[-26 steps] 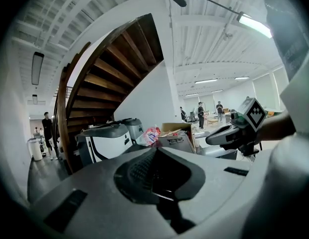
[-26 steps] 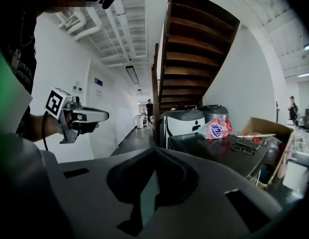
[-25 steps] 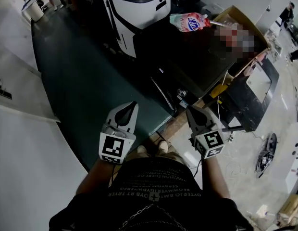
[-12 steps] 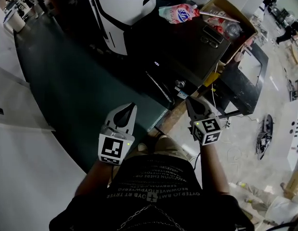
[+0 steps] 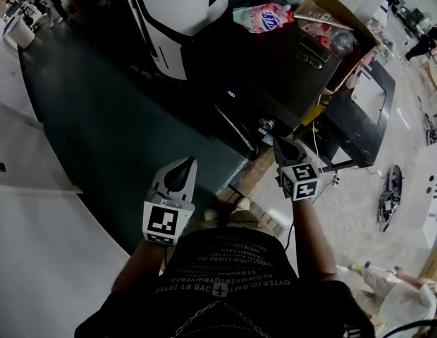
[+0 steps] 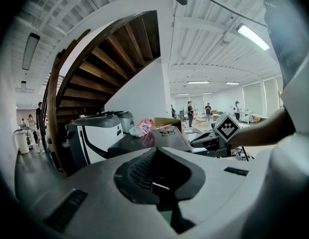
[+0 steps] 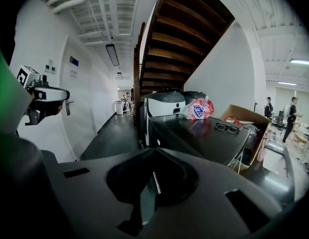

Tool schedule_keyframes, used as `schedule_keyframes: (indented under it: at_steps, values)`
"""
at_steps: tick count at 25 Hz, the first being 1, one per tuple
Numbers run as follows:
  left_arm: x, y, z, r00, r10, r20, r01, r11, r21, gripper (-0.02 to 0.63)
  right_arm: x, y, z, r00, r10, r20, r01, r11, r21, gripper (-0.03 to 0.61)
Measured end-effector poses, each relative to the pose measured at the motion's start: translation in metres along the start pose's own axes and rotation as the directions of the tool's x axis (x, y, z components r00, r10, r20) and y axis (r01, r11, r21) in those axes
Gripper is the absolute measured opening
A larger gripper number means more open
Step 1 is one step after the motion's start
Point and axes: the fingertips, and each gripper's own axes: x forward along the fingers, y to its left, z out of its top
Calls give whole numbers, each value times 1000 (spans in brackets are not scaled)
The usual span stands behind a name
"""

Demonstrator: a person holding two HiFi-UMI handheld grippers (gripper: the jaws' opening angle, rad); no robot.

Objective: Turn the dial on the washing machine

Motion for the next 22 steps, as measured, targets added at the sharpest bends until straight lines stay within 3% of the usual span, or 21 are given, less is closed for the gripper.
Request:
schedule_keyframes:
  at_steps: [7,11,22]
  values:
    - [29,6,13,1000,13,4,-13,1000,24,8,45,-36,-23,996,-35,-82,29,997,-70,-3]
    - [40,0,11,1000,16,-12,-16,1000,19,6,68,-51,-42,992,-27,-124,19,998,-65,46]
    - [40,0,2,996,51,-73,-50,999,13,7,108,-64,-88,973,-35,-229,15,996,-88,52]
